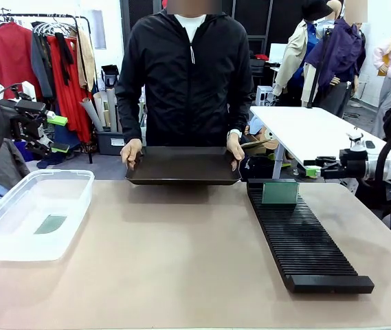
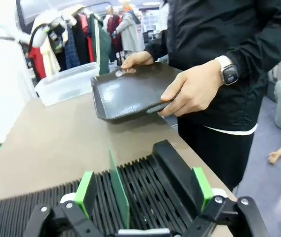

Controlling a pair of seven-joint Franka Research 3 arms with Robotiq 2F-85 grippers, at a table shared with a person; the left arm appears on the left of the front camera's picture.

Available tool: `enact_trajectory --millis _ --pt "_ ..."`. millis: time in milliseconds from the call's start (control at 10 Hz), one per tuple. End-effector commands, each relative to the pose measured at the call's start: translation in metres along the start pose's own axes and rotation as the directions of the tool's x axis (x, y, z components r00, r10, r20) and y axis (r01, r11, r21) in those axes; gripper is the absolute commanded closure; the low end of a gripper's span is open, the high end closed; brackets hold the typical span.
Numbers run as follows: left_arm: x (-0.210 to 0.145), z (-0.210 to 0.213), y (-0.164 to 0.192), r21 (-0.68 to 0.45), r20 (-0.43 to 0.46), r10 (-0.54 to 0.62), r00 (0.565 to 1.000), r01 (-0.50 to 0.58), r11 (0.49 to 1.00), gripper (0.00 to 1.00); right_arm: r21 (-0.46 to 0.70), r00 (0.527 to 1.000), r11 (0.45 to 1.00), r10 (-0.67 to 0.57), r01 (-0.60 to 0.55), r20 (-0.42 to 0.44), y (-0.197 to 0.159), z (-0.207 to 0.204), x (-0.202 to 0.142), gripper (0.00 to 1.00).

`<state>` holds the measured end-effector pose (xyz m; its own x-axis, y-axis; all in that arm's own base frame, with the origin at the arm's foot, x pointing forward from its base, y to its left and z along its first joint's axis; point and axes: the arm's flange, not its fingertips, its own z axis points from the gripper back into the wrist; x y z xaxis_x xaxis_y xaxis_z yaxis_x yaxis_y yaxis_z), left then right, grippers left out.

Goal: Sort PCBs into racks and boxes based on the side picked up.
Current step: If the short side of the Blank PCB is picked up, insert it into the PCB Rack ; if the long side is picked up, place it in the Organizing box.

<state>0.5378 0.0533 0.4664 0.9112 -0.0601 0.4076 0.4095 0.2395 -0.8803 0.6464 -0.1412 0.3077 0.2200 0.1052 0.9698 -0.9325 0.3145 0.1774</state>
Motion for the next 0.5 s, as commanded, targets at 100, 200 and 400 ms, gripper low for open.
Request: enact_trajectory --millis 100,200,400 --pt "0.0 0.001 -0.001 0.006 -0.005 0.001 1.0 -0.001 1.0 0.0 0.038 0.974 0.975 -0.215 0.218 -0.066 0.055 -0.005 0.034 0.0" --pt "0.0 0.001 -0.001 0.006 -0.005 0.001 1.0 -0.001 1.0 0.0 0.079 0.961 0.958 -0.269 0.274 -0.07 0.071 -0.003 0.04 0.0" --pt "0.0 0.001 -0.001 0.006 -0.005 0.001 1.0 -0.001 1.0 0.0 0.184 0.937 0.918 -0.345 0.35 -0.059 0.1 0.002 0.055 0.0"
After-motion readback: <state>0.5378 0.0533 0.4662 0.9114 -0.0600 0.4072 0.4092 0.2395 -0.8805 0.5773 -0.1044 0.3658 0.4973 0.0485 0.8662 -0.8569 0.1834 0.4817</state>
